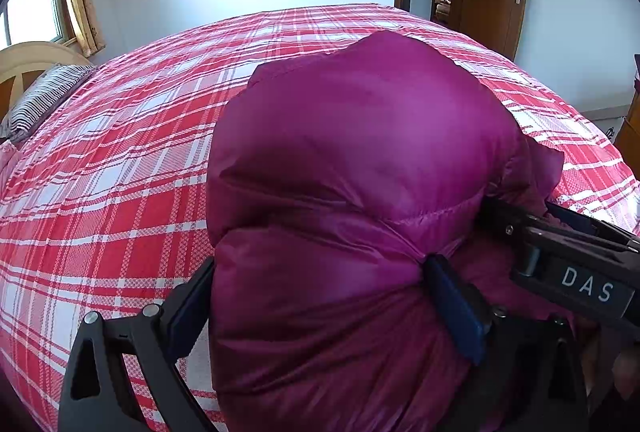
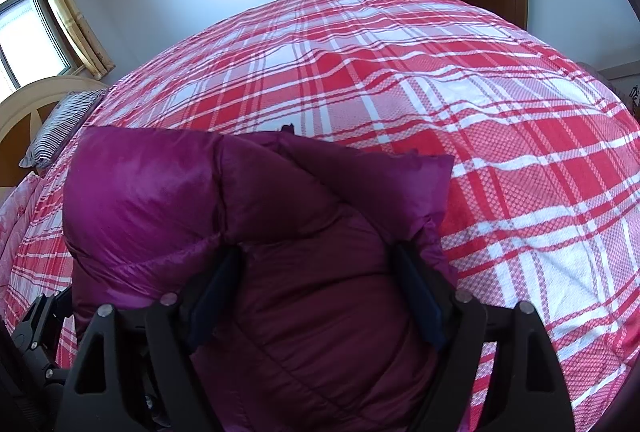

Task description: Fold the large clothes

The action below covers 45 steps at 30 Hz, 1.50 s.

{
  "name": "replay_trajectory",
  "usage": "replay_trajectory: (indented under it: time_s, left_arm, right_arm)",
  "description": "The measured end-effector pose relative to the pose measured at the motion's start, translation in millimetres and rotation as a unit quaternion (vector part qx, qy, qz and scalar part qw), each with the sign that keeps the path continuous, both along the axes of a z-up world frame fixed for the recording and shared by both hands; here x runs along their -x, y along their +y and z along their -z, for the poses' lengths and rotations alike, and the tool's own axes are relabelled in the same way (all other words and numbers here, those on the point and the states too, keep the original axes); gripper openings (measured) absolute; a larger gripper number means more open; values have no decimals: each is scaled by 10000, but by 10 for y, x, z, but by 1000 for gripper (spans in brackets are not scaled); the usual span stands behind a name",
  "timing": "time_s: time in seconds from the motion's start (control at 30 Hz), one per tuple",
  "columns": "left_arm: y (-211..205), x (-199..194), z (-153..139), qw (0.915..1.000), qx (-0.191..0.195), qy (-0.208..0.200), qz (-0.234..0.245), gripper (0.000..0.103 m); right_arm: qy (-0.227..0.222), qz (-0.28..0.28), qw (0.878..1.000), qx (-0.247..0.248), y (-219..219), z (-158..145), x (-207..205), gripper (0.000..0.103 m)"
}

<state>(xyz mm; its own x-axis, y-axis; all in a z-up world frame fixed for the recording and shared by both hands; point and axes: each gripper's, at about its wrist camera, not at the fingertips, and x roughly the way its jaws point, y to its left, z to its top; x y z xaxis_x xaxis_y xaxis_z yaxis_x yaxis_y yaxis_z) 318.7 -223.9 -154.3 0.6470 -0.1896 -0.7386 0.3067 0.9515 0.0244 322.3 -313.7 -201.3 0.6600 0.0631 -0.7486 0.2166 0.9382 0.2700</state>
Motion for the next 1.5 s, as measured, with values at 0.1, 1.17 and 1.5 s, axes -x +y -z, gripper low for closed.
replay_trajectory:
  time_s: [0.1,1.17,1.5]
  left_arm:
    - [4,-13,11,10000,15,48,9,101]
    - [29,-66,51,9997,58,231,42,102]
    - [29,-72,49,9997,60,237,47,102]
  right_arm:
    - [48,-6,10000,64,12,4,-15,84]
    - [251,-4,9990,360,77,39,-97,86]
    - [241,-10,9991,343,69,38,-95,86]
